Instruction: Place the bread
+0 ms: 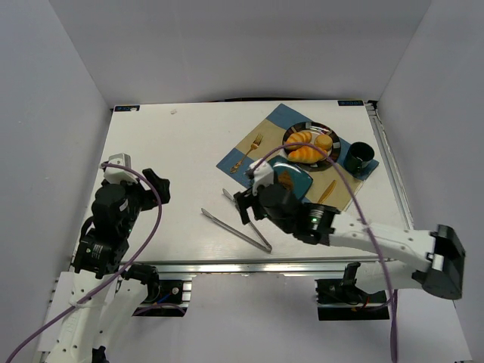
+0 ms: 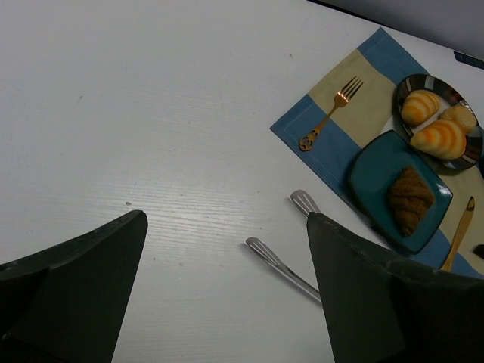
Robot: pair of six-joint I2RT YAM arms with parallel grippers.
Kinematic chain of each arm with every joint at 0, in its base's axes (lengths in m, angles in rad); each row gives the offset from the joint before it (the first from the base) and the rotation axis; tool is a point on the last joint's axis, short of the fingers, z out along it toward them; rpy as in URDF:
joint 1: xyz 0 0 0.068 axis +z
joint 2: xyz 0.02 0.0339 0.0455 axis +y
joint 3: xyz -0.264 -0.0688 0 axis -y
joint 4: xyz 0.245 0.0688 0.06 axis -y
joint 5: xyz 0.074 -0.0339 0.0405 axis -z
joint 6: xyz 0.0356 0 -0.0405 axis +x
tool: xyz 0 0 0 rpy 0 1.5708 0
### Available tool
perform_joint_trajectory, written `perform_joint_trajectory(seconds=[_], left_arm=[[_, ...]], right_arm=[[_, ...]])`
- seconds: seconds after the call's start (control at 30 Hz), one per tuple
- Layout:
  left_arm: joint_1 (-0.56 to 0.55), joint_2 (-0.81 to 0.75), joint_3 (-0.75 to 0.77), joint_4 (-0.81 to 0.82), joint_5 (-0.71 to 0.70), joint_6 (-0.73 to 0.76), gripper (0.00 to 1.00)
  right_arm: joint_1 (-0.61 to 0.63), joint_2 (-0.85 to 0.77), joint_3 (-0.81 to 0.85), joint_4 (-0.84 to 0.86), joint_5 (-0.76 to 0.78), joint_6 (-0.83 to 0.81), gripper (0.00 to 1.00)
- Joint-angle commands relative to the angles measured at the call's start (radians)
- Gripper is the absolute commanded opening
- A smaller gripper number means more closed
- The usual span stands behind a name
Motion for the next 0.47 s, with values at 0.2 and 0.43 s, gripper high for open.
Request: perform_joint_trajectory(seconds=[0.2,0.43], left_arm=[[0.000,-0.043,0.039,-0.020,-0.068,-0.009,0.98],[0.000,-0.040,0.013,0.013,-0.044,-0.021,0.98]], right_arm=[[0.005,-0.383,-0.042,-0.121,0.126,0.126,0.89],[0.005,-0.524,-0.105,-0.206,0.206,0.164,0.90]])
